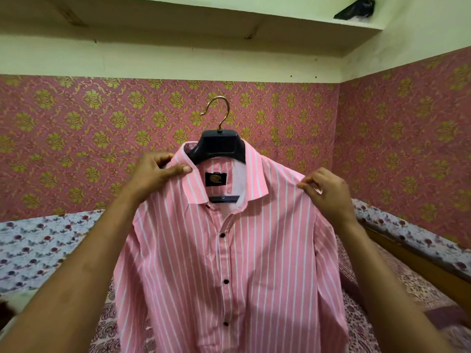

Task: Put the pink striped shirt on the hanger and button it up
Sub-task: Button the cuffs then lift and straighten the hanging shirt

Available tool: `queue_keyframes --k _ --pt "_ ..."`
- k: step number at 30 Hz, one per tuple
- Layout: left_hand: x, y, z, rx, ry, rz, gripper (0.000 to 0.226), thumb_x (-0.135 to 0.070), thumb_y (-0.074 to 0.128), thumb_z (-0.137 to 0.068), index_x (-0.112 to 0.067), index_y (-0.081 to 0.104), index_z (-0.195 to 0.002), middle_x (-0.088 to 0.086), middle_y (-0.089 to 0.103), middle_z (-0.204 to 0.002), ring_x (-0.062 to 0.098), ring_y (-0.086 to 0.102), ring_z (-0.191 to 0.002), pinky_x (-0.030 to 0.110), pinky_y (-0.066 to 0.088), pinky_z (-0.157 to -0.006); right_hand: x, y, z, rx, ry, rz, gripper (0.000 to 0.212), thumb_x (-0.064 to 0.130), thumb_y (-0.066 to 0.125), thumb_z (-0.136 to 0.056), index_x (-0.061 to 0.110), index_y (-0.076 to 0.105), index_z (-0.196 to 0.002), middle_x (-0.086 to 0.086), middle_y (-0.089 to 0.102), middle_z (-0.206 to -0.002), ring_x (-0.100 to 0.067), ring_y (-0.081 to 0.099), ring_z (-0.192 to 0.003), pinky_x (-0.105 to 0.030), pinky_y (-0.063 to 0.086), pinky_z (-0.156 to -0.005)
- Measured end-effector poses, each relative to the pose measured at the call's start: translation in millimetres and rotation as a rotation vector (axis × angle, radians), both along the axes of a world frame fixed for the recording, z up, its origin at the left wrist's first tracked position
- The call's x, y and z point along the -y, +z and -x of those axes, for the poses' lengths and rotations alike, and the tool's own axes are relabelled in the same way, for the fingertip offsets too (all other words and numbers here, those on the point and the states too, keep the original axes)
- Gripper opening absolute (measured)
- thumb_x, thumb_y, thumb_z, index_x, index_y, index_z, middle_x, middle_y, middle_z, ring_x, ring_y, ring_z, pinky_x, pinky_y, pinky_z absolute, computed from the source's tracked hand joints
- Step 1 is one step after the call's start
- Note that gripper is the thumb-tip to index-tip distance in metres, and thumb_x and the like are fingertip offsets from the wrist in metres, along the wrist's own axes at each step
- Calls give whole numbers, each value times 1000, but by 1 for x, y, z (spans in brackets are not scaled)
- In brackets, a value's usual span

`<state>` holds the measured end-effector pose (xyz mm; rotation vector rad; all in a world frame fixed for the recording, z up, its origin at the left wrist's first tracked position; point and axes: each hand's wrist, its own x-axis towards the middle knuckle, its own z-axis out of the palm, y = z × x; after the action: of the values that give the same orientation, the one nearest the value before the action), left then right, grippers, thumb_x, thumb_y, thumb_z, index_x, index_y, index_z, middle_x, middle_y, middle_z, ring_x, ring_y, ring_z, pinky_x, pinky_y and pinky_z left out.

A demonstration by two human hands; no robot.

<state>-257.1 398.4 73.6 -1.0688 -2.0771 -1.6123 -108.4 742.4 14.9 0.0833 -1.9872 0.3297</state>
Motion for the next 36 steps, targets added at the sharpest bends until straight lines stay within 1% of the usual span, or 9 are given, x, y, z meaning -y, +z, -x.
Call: queue_keyframes --k 4,8,10,16,22,25,31,34,36 --pt "-5 -4 6 1 13 35 62 -51 79 -55 3 66 -82 19 61 -77 18 52 -72 35 38 -65 3 -7 5 2 -83 -3 17 22 65 -85 7 60 -76 -7 59 -76 -27 58 -68 -33 44 -57" --pt "-11 -4 4 33 38 29 51 -52 78 -51 -12 71 -83 22 69 -86 19 58 -74 38 45 -67 5 -13 7 55 -250 -74 40 37 77 -70 7 53 -82 -10 57 -80 -26 54 -70 -36 45 -55" --pt "-14 -3 1 38 33 40 47 -51 79 -52 -16 72 -83 20 71 -89 21 62 -75 43 49 -69 6 -13 11 69 -301 -65 32 30 72 -77 5 52 -83 -13 58 -80 -33 57 -70 -38 44 -55" --pt "-21 1 0 43 55 9 44 -50 80 -52 -18 74 -82 13 72 -86 22 65 -74 47 53 -70 4 -5 19 43 -317 -73 17 13 56 -88 1 52 -77 -18 56 -74 -37 56 -63 -31 31 -52" --pt "-24 -1 8 -4 76 -19 55 -59 79 -52 -12 71 -80 27 65 -82 18 54 -70 38 41 -63 15 -4 14 86 -155 -258 28 33 44 -86 8 51 -76 -8 57 -73 -31 56 -65 -36 43 -48" --pt "-23 -2 12 -13 85 -6 59 -60 79 -53 -8 69 -78 26 60 -76 19 50 -69 36 38 -63 9 -4 16 76 -187 -131 38 50 58 -81 12 54 -79 -4 59 -78 -25 56 -70 -34 42 -58" --pt "-24 2 0 -46 40 20 37 -42 79 -59 -12 72 -80 22 70 -87 19 61 -71 38 45 -66 -7 11 15 97 -160 182 60 66 27 -82 16 57 -99 -7 58 -101 -25 52 -93 -37 38 -79" --pt "-19 2 2 -36 -4 17 47 -42 82 -60 -3 69 -82 22 68 -82 20 57 -73 39 42 -65 -22 7 16 257 146 435 80 81 31 -74 3 50 -76 -3 51 -72 -16 48 -72 -33 34 -65" --pt "-15 1 2 -46 -27 35 54 -46 79 -59 2 66 -81 16 61 -75 18 50 -71 35 36 -63 -27 1 14 301 388 669 72 68 44 -82 -3 56 -80 -3 55 -75 -13 51 -74 -31 39 -68"
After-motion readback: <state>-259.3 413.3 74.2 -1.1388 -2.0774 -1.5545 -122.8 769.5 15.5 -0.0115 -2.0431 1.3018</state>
